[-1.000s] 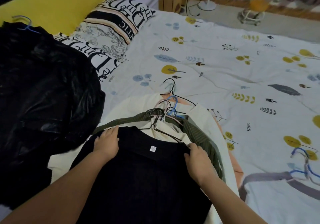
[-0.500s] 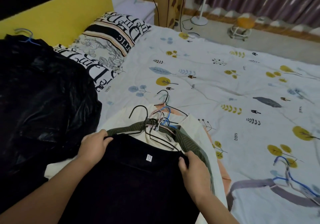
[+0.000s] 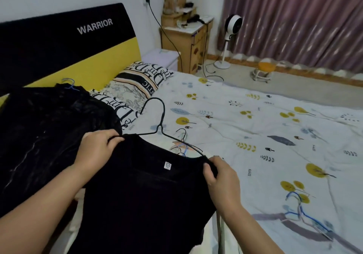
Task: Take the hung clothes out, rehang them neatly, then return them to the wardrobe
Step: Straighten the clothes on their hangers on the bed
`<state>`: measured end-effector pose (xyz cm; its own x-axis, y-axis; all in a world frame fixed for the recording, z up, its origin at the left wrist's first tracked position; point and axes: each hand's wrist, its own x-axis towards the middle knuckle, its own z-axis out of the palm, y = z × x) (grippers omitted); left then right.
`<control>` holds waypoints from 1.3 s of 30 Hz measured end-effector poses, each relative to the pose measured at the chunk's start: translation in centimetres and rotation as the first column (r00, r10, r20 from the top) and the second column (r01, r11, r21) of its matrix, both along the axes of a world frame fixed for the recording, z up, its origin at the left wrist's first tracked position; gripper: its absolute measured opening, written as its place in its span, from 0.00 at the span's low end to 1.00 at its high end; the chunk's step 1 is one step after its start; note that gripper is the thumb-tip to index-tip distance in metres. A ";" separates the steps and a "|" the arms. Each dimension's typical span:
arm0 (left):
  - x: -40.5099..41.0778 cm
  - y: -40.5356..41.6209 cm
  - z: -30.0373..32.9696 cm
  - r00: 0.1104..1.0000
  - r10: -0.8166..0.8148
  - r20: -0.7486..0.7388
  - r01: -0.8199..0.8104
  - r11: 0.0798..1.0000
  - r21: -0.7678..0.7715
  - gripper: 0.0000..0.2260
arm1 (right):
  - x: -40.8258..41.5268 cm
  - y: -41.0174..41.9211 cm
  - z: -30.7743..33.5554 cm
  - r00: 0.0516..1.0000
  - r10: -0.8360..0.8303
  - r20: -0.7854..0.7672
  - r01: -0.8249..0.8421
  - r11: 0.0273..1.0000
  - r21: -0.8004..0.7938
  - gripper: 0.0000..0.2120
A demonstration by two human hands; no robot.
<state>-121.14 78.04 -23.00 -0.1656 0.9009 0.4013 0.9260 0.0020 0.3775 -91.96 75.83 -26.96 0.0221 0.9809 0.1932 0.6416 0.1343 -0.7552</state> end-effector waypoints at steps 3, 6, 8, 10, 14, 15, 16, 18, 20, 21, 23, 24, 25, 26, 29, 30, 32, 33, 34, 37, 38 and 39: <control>2.3 -1.8 4.5 1.000 0.009 -0.003 -0.008 0.995 0.097 0.05 | 2.4 -1.2 3.8 0.999 -0.017 -0.030 0.020 0.995 0.098 0.10; 5.2 -3.9 8.6 1.000 0.007 -0.004 -0.006 0.986 0.168 0.08 | 5.6 -2.8 7.5 0.999 -0.016 -0.032 0.021 0.983 0.181 0.08; 7.5 -5.4 11.0 1.000 0.005 -0.003 -0.005 0.977 0.211 0.10 | 8.1 -4.1 9.9 1.000 -0.018 -0.021 0.022 0.971 0.238 0.06; 9.8 -6.9 13.3 1.000 -0.011 -0.003 0.011 0.970 0.244 0.10 | 10.7 -5.4 12.0 1.000 -0.019 -0.016 0.023 0.957 0.289 0.06; 14.4 -8.9 16.3 0.999 -0.050 -0.009 0.051 0.963 0.265 0.10 | 15.8 -8.1 15.4 0.998 -0.062 0.027 0.047 0.927 0.373 0.05; 15.7 -9.3 16.8 0.998 -0.066 -0.017 0.068 0.960 0.271 0.11 | 17.2 -8.8 16.1 0.996 -0.080 0.034 0.061 0.918 0.391 0.04; 17.0 -9.6 17.2 0.996 -0.084 -0.027 0.088 0.956 0.279 0.11 | 18.6 -9.5 16.8 0.994 -0.099 0.039 0.075 0.911 0.405 0.04; 19.6 -9.9 18.0 0.991 -0.126 -0.042 0.132 0.947 0.292 0.10 | 21.3 -10.6 18.1 0.990 -0.136 0.045 0.104 0.900 0.423 0.04; 22.0 -9.9 18.6 0.983 -0.178 -0.042 0.183 0.936 0.301 0.10 | 23.7 -11.4 19.2 0.984 -0.170 0.057 0.129 0.891 0.434 0.05; 23.1 -9.7 18.9 0.978 -0.204 -0.044 0.208 0.930 0.302 0.10 | 24.8 -11.8 19.7 0.980 -0.190 0.061 0.145 0.887 0.439 0.05; 25.2 -9.1 19.8 0.965 -0.259 -0.047 0.262 0.918 0.297 0.09 | 26.9 -12.4 20.6 0.971 -0.231 0.057 0.181 0.873 0.453 0.05; 26.3 -8.7 20.2 0.956 -0.288 -0.047 0.289 0.913 0.287 0.09 | 27.9 -12.7 21.0 0.966 -0.254 0.056 0.201 0.865 0.459 0.06; 27.3 -8.2 20.6 0.946 -0.321 -0.049 0.321 0.904 0.281 0.10 | 28.8 -12.9 21.4 0.958 -0.280 0.057 0.223 0.858 0.464 0.07; 28.3 -7.6 21.0 0.933 -0.356 -0.055 0.357 0.892 0.276 0.10 | 29.7 -13.2 21.7 0.950 -0.307 0.057 0.247 0.851 0.464 0.07; 31.2 -6.0 21.6 0.894 -0.447 -0.036 0.441 0.861 0.255 0.11 | 32.1 -14.1 22.3 0.914 -0.399 0.073 0.323 0.825 0.463 0.07; 32.2 -5.5 21.7 0.879 -0.477 -0.023 0.467 0.849 0.246 0.11 | 32.9 -14.4 22.4 0.899 -0.430 0.079 0.349 0.815 0.463 0.06; 34.3 -4.6 21.6 0.846 -0.533 -0.015 0.522 0.822 0.228 0.10 | 34.4 -15.1 22.5 0.870 -0.484 0.091 0.396 0.798 0.454 0.05; 35.4 -4.3 21.5 0.830 -0.557 -0.010 0.546 0.809 0.217 0.10 | 35.1 -15.3 22.5 0.859 -0.503 0.096 0.414 0.793 0.448 0.05; 36.5 -4.0 21.3 0.816 -0.577 -0.003 0.566 0.799 0.206 0.10 | 35.8 -15.5 22.5 0.848 -0.520 0.100 0.430 0.787 0.442 0.04; 39.4 -3.1 20.2 0.782 -0.623 -0.005 0.611 0.767 0.196 0.11 | 38.1 -15.7 22.7 0.812 -0.570 0.123 0.474 0.768 0.431 0.04; 40.2 -2.7 19.8 0.773 -0.635 -0.003 0.624 0.759 0.188 0.11 | 38.8 -15.5 22.7 0.801 -0.583 0.137 0.481 0.762 0.433 0.05; 41.0 -2.3 19.4 0.765 -0.644 0.001 0.634 0.753 0.176 0.11 | 39.5 -15.4 22.7 0.790 -0.594 0.150 0.486 0.757 0.437 0.05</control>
